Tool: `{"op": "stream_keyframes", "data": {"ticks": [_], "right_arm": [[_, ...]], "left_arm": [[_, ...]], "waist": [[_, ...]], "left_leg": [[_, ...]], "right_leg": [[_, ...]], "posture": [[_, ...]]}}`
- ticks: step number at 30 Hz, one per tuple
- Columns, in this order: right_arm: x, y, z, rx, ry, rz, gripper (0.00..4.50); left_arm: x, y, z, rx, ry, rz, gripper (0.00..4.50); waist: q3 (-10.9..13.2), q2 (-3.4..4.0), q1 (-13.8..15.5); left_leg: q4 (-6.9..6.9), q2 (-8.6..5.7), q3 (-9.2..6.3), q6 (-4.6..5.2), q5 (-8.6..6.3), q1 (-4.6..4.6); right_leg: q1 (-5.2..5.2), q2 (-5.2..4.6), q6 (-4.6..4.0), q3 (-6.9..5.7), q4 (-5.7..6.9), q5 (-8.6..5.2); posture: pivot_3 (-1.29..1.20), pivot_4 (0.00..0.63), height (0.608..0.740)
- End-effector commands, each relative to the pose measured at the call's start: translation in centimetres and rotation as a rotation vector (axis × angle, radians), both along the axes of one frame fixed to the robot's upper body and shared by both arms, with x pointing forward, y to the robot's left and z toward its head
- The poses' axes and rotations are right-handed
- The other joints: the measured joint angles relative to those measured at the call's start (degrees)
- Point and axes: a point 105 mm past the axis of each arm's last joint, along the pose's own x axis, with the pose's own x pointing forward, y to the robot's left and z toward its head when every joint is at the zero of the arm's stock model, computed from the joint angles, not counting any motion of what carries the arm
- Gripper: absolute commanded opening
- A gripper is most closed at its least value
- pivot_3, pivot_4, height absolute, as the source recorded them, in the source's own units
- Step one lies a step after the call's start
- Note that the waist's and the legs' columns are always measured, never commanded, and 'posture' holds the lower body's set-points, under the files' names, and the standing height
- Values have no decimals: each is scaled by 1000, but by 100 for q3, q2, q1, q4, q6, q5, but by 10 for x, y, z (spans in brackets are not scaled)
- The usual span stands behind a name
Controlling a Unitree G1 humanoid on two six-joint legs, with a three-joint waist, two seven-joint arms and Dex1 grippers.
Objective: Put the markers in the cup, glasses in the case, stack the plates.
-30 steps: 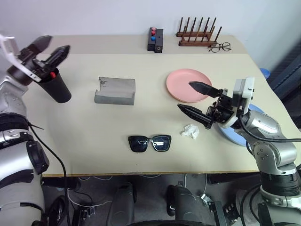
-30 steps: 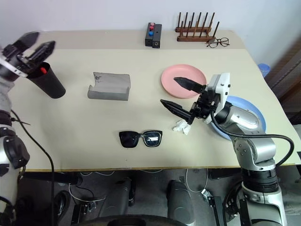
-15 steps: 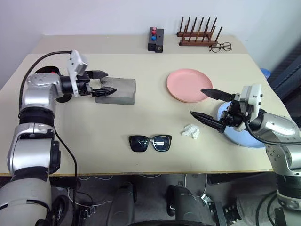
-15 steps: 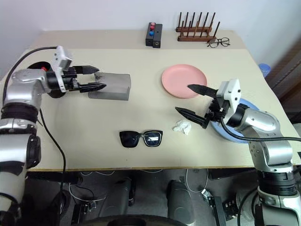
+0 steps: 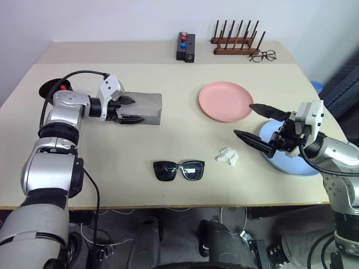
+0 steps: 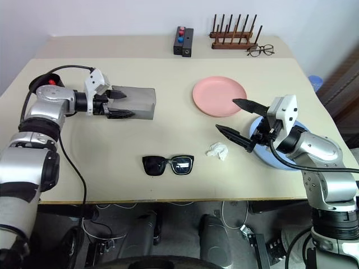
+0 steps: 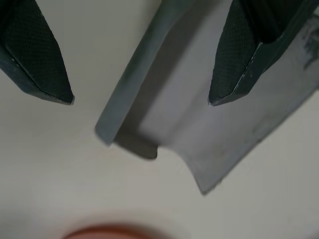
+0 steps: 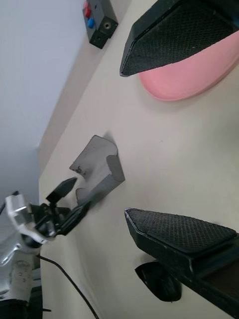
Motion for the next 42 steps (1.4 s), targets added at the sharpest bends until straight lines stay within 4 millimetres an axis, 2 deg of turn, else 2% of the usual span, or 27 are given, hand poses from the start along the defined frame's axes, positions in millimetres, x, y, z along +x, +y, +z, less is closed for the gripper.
{"op": "stream_keyframes", "data": {"ticks": [1,6,7,9,12,15,16,17,24,27,31,33,37,42], "right_arm": [[-4,3,14,6,-70,8,4330],[-5,3,13,6,-71,0,4330],[-6,3,13,5,-71,-2,4330],[-6,2,13,4,-72,-5,4330],[-6,2,14,5,-73,-7,4330],[-5,3,14,6,-75,-8,4330],[-5,4,14,6,-75,-8,4330],[-4,4,13,7,-75,-7,4330],[-1,7,13,10,-76,-5,4330],[0,8,13,11,-77,-3,4330],[0,8,13,9,-77,-3,4330],[0,8,13,9,-78,-6,4330],[-1,7,13,7,-76,-5,4330],[2,8,12,10,-77,1,4330]], "left_arm": [[12,2,4,105,-87,69,4463],[14,1,-10,94,-43,113,4463],[12,2,-15,108,-22,111,4234],[9,3,-20,112,9,106,3641],[5,2,-21,94,57,84,2299],[2,1,-20,76,85,64,718],[2,0,-17,60,89,57,290],[2,-1,-15,43,93,50,88],[-4,-13,8,-72,145,-34,88],[-14,-15,15,-100,220,-107,88],[-37,-7,24,-109,350,-202,88],[-49,4,23,-68,389,-201,88],[-86,28,18,44,472,-233,88],[-133,29,11,86,586,-342,88]], "waist": [[1,-1,-16],[1,-2,-28],[1,-2,-27],[1,-2,-24],[1,-2,-24],[1,-2,-23],[2,-3,-23],[1,-2,-24],[3,-4,-23],[3,-5,-23],[5,-6,-47],[6,-4,-94],[9,-3,-195],[10,-1,-116]], "left_leg": [[0,0,0,0,0,0],[-1,0,-1,0,0,1],[-1,0,-1,0,0,1],[-1,0,-1,0,0,1],[-1,0,-1,0,0,0],[-1,0,-1,0,0,1],[-1,0,-1,0,0,0],[-1,0,-1,0,0,0],[0,0,-1,0,0,0],[1,0,-1,0,0,-3],[0,0,-1,0,0,-3],[-2,1,-2,0,0,-2],[-10,3,-8,0,0,7],[-9,4,-11,-1,0,13]], "right_leg": [[0,0,0,0,0,0],[-3,0,2,0,3,1],[-4,0,2,0,3,1],[-5,0,2,0,3,1],[-4,0,1,0,3,1],[-4,0,1,0,3,1],[-4,0,0,0,3,1],[-4,0,0,0,2,0],[-4,0,1,0,3,1],[-4,0,0,0,2,0],[-6,0,0,0,4,0],[-9,0,1,0,12,0],[-15,0,-2,4,32,-10],[-17,0,-23,7,46,-29]], "posture": [[0,150,740],[0,150,740],[0,150,740],[0,150,740],[0,150,740],[0,150,740],[0,150,740],[0,150,740],[0,150,740],[0,150,740],[0,150,740],[0,150,740],[0,150,740],[0,150,740]]}}
